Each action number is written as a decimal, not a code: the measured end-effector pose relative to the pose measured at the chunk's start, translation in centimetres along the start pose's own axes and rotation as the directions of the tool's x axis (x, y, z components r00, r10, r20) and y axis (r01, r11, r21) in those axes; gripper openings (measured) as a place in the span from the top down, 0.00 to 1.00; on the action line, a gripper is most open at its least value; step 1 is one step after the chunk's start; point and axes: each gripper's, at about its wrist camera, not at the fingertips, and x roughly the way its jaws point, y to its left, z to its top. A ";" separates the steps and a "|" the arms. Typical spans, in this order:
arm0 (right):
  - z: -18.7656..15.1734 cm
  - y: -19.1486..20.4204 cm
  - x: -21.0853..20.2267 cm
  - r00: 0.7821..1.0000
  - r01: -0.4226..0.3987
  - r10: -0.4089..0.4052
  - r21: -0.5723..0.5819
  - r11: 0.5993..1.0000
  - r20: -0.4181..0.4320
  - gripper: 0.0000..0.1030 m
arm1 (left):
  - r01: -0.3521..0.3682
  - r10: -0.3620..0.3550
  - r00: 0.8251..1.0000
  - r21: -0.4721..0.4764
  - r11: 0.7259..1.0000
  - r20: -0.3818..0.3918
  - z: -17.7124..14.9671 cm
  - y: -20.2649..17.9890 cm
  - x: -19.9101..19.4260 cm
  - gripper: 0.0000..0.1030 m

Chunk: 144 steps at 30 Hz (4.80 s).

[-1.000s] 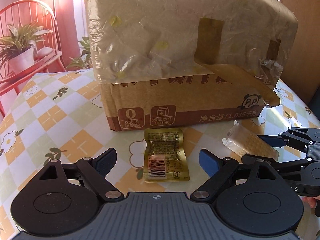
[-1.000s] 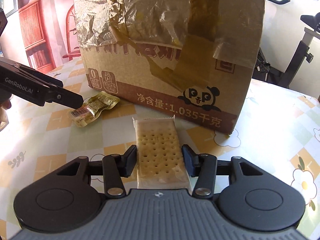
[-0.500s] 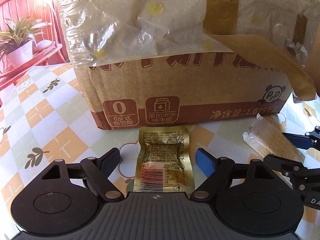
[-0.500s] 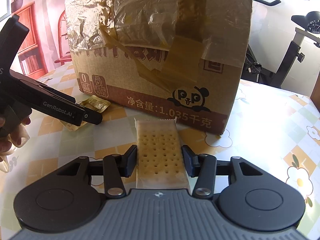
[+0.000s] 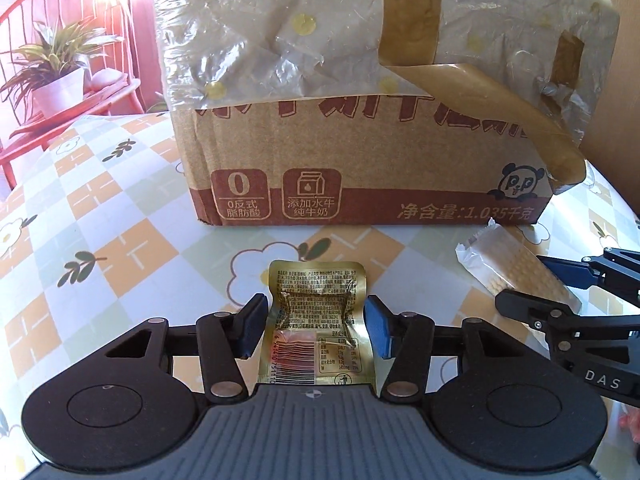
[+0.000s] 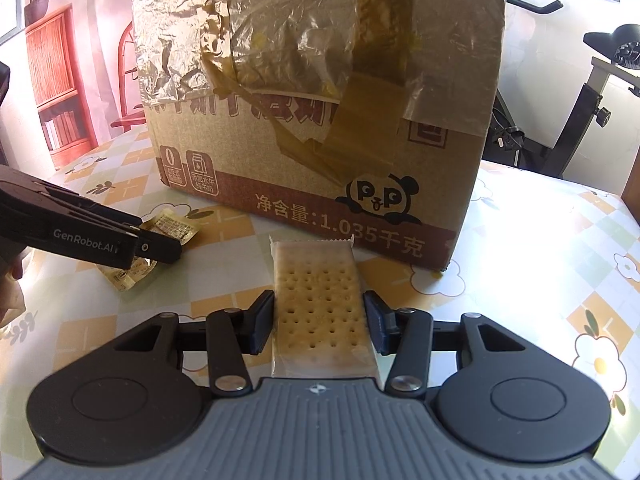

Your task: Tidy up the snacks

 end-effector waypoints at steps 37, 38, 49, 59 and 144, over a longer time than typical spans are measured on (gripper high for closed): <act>0.5 1.3 -3.6 0.989 -0.125 0.131 -0.078 0.989 0.068 0.53 | 0.035 -0.024 0.991 -0.080 0.996 0.130 -0.8 0.9 -7.5 0.51; 0.6 1.4 -4.0 0.988 -0.126 0.132 -0.079 0.989 0.077 0.53 | 0.036 -0.024 0.990 -0.083 0.996 0.136 -0.8 1.0 -7.7 0.51; 4.5 2.5 -8.3 0.959 -0.152 0.181 -0.144 0.978 0.219 0.53 | 0.029 -0.003 0.966 -0.094 0.995 0.260 1.7 2.2 -12.0 0.52; 12.6 2.2 -11.8 0.908 -0.135 0.189 -0.166 0.977 0.374 0.53 | 0.028 -0.005 0.896 -0.045 0.999 0.444 9.6 2.3 -17.3 0.52; 19.5 0.8 -19.6 0.932 0.097 -0.145 0.157 0.983 0.333 0.01 | -0.199 0.215 0.870 -0.082 0.977 0.443 15.2 -1.8 -24.2 0.06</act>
